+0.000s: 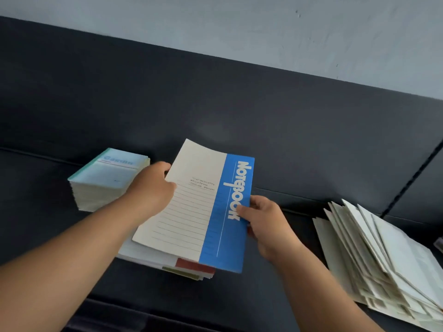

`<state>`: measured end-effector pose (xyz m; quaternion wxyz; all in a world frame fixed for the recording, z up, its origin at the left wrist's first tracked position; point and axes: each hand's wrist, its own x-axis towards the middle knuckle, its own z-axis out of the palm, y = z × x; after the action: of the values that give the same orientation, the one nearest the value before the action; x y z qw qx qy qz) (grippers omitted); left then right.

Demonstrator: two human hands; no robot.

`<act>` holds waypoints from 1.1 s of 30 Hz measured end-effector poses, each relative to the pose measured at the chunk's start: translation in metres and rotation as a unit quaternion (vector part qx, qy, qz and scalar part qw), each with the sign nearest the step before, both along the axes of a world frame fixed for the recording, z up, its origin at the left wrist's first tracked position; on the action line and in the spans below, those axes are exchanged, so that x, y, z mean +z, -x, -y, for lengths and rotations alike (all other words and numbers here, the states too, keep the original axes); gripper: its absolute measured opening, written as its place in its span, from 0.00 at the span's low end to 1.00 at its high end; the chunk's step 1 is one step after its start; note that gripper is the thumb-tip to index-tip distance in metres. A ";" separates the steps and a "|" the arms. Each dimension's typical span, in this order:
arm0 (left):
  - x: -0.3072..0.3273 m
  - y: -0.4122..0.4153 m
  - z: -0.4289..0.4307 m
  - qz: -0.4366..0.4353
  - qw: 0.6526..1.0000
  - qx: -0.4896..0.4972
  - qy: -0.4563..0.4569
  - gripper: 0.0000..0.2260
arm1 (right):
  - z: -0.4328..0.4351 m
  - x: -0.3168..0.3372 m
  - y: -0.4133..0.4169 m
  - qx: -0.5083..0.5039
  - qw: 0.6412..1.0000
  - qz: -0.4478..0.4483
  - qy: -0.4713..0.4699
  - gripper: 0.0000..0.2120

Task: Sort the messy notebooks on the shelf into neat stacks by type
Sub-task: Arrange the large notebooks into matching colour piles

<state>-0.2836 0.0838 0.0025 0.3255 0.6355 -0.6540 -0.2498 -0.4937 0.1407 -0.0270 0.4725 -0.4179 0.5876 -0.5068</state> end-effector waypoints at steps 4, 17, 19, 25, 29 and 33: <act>-0.020 -0.015 0.012 0.064 0.997 0.022 -0.026 0.04 | 0.011 -0.016 -0.019 0.012 0.999 -0.024 -0.047 0.05; -0.052 -0.027 0.021 0.266 0.962 -0.015 -0.064 0.07 | 0.017 -0.041 -0.045 -0.023 0.990 -0.111 -0.089 0.06; -0.054 -0.028 0.021 0.264 0.960 -0.024 -0.090 0.05 | 0.016 -0.042 -0.051 -0.013 0.991 -0.104 -0.078 0.07; -0.055 -0.024 0.016 0.235 0.965 -0.023 -0.115 0.07 | 0.021 -0.044 -0.064 0.012 0.988 -0.130 -0.079 0.10; -0.050 -0.030 0.014 0.199 0.970 -0.023 -0.135 0.10 | 0.021 -0.041 -0.064 0.035 0.988 -0.121 -0.085 0.13; -0.043 -0.035 0.008 0.187 0.970 -0.049 -0.147 0.21 | 0.013 -0.037 -0.058 0.044 0.988 -0.119 -0.092 0.14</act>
<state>-0.2486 0.0755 -0.0405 0.0875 0.6793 -0.6894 -0.2358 -0.4360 0.1276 -0.0644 0.4577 -0.4557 0.6646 -0.3758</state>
